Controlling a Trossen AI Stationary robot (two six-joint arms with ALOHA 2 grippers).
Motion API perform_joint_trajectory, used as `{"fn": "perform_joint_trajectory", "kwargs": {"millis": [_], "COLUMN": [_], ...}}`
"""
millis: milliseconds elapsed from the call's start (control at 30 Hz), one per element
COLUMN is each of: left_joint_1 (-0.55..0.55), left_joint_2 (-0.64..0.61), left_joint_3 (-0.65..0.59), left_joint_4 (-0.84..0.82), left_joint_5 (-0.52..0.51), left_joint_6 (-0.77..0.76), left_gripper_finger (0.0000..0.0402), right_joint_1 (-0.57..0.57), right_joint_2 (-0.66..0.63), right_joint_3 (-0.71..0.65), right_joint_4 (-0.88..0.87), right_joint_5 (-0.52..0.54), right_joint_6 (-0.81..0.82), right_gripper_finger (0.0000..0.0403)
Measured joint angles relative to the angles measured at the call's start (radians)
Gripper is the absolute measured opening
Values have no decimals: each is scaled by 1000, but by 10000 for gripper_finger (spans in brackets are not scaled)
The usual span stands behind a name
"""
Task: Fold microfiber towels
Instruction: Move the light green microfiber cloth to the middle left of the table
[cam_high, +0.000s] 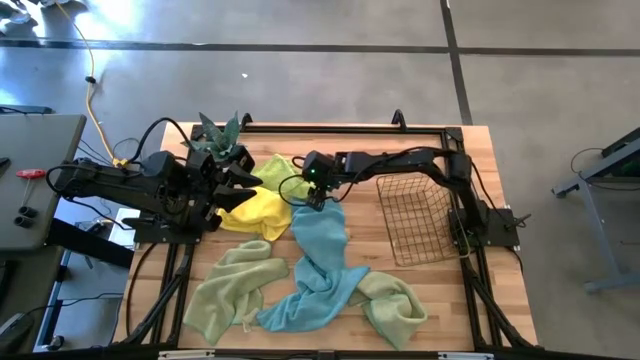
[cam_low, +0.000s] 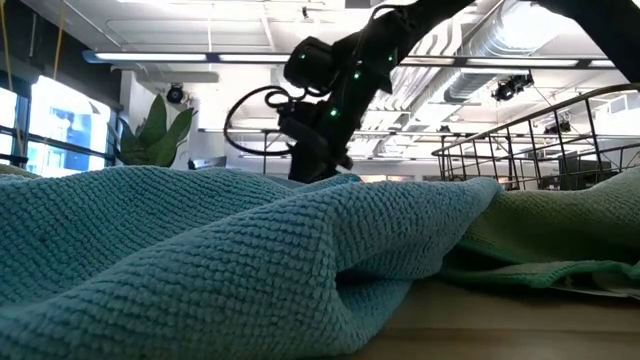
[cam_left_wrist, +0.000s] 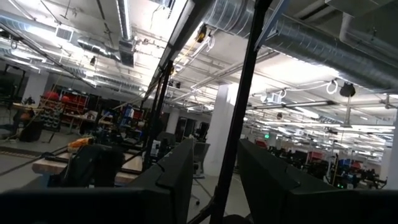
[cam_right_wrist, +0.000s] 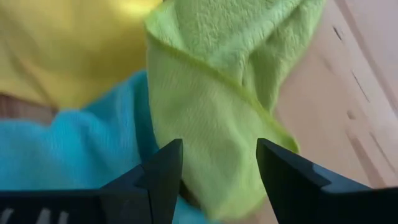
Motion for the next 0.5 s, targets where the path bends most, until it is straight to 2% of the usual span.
{"fn": "perform_joint_trajectory", "kwargs": {"millis": [167,500], "left_joint_1": [0,0], "left_joint_2": [0,0], "left_joint_3": [0,0], "left_joint_4": [1,0], "left_joint_5": [0,0], "left_joint_6": [0,0], "left_gripper_finger": [115,115], "right_joint_1": [0,-1], "right_joint_2": [66,139], "right_joint_3": [0,2], "right_joint_4": [105,154], "right_joint_5": [1,49], "right_joint_6": [0,77], "right_gripper_finger": [199,194]}}
